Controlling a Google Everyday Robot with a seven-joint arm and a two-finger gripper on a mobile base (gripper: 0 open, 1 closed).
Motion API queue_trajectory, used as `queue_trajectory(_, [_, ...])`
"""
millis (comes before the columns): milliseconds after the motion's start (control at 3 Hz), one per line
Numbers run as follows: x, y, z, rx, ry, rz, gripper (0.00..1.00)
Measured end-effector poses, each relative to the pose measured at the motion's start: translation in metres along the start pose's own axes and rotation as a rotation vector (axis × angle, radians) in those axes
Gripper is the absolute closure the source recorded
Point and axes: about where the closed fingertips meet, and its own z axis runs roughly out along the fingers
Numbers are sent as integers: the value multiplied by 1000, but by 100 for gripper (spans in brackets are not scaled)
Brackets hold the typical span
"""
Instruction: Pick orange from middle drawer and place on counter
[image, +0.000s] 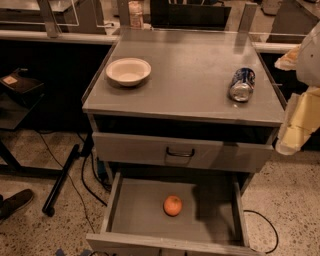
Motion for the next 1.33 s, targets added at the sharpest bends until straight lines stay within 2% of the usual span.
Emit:
queue_trajectory(333, [0,0,0,0,0,0,0])
queue_trajectory(667, [1,15,15,-27,-19,24,0])
queue_trajectory(1000, [-2,46,46,-72,-53,62,0])
queue_trajectory(1333, [-4,88,89,-134,-86,96,0])
